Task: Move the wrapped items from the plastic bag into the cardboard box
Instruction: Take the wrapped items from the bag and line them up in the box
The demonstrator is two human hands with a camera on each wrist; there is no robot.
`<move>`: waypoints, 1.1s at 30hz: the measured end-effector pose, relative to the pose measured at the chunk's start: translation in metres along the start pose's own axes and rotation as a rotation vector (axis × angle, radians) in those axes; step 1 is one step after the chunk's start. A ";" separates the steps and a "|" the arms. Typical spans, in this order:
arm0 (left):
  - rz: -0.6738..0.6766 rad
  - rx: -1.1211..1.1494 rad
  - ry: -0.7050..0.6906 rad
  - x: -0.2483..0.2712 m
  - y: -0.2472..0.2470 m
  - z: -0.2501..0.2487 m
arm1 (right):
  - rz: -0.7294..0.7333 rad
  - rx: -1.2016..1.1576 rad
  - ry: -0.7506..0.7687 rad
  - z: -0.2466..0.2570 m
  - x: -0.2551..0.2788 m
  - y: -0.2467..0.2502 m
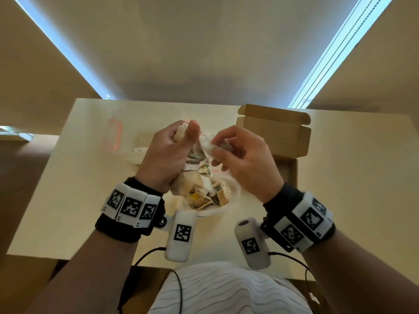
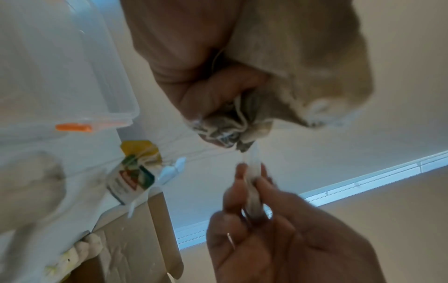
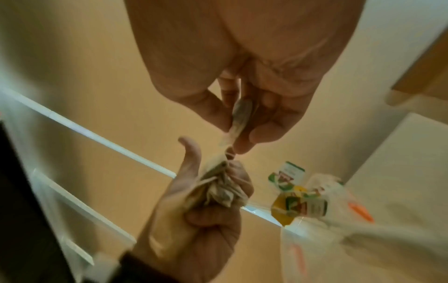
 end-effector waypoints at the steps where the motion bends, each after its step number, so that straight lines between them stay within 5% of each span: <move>1: -0.013 -0.009 -0.001 0.000 0.003 0.000 | 0.006 -0.119 -0.063 -0.007 0.000 0.002; 5: -0.077 0.021 0.011 -0.003 0.021 0.005 | 0.094 -0.636 -0.297 -0.024 0.002 0.001; 9: -0.088 -0.047 -0.018 -0.005 0.043 0.004 | 0.103 -0.884 -0.338 -0.023 0.002 0.009; 16: -0.074 -0.049 0.012 -0.008 0.074 -0.003 | 0.054 -0.861 -0.203 -0.022 -0.005 0.043; 20: -0.080 -0.250 0.027 -0.013 0.094 0.011 | 0.047 -0.957 -0.123 -0.019 -0.010 0.063; 28: 0.349 -0.529 0.201 0.001 0.052 0.028 | -0.014 -0.969 -0.019 -0.011 -0.015 0.086; 33: 0.237 -0.506 0.132 -0.005 0.052 0.025 | 0.001 -0.974 -0.005 -0.011 -0.015 0.093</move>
Point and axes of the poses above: each hand's wrist, its own x-axis away from the middle knuckle, its own y-axis out of the back of the hand, z = x × y, the point moved 7 cm from there along -x, towards the middle knuckle, and after that the axes turned 10 degrees about x, right-handed, at the moved point
